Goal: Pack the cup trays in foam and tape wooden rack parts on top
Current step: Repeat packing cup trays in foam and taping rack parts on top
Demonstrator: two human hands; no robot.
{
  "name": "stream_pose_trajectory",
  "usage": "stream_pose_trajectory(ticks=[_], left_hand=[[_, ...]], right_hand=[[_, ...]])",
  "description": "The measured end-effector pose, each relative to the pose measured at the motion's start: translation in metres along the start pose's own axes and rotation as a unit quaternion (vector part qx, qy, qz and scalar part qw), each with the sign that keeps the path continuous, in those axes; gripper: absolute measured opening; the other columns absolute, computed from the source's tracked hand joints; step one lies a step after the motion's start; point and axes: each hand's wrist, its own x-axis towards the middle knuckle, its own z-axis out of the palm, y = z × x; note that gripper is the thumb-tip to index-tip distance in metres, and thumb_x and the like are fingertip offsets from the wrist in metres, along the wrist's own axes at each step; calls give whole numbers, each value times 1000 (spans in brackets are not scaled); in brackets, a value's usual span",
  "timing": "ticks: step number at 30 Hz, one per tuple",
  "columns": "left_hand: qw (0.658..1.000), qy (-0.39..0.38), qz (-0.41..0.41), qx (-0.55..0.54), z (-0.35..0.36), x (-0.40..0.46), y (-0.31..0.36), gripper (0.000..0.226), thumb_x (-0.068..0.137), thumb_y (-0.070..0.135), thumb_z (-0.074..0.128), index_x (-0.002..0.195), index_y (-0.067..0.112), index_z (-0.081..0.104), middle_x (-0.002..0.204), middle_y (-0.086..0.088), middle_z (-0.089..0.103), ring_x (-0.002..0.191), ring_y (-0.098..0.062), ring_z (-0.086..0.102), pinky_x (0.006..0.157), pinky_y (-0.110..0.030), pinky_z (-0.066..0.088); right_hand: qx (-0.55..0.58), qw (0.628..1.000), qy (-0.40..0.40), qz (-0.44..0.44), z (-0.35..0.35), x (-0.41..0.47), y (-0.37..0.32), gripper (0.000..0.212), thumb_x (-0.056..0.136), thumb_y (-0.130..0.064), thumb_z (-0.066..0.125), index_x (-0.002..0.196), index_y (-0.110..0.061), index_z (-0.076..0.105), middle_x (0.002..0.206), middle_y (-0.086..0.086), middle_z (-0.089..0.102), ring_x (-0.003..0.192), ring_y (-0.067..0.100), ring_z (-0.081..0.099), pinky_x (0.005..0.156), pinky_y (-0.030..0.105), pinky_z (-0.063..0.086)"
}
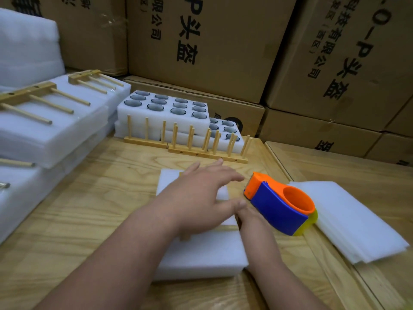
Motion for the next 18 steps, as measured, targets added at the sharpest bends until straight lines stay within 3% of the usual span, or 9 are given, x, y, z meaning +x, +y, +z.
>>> stream_pose_trajectory(ticks=[3,5,7,8,10,12,14,16,18], left_hand=[[997,31,-60,-35,-8,-22,-7,73,84,75,41,152,50,29,162,29,19,150,11,-5,128,-38,2],[986,84,-137,-54,-5,-43,-11,78,86,73,47,155,46,22,164,25,13,153,3,-1,127,-37,8],[948,166,-263,-72,-2,-67,-17,77,88,65,56,154,36,30,159,13,29,149,-12,25,121,-37,26],[916,193,-338,-96,-1,-78,-20,74,86,62,59,150,31,38,151,7,41,139,-16,42,114,-38,35],[864,177,-440,-167,0,-99,-22,60,85,64,61,134,28,59,126,3,63,115,-18,61,101,-39,47],[847,127,-448,-257,2,-114,-19,44,81,68,61,103,34,77,100,8,76,97,-12,71,91,-35,53],[848,106,-406,-323,3,-122,-8,17,86,63,64,88,51,76,91,18,78,88,-1,73,78,-25,53],[839,97,-375,-381,4,-125,0,13,92,54,61,92,55,74,97,18,77,90,2,72,76,-20,52],[826,87,-357,-428,7,-127,3,20,92,52,64,107,45,75,109,13,77,103,-4,72,93,-31,52]], right_hand=[[-102,994,9,-38,3,2,5,24,95,-43,53,105,-29,69,110,-13,64,107,11,58,92,39,50],[-112,992,22,-54,5,4,9,15,94,-39,58,102,-32,68,104,-14,62,102,9,56,89,36,51],[-118,991,25,-61,6,4,11,15,95,-38,57,102,-31,69,107,-15,62,105,9,56,90,35,50],[-119,990,25,-64,6,5,12,15,95,-38,57,102,-31,69,107,-16,62,105,10,56,90,35,50],[-120,990,27,-66,6,5,12,13,95,-37,57,97,-31,68,104,-13,61,104,12,56,88,35,50],[-133,988,35,-71,7,5,13,11,94,-37,59,95,-30,67,104,-12,62,104,14,56,88,35,49],[-142,986,38,-74,8,5,13,11,94,-39,58,94,-30,65,102,-12,61,103,14,56,87,35,48],[-148,986,33,-70,7,5,14,10,94,-39,56,91,-31,62,97,-12,59,99,14,56,82,35,48],[-155,985,31,-66,7,5,14,9,94,-40,56,92,-33,61,97,-13,59,98,13,56,80,34,48]])
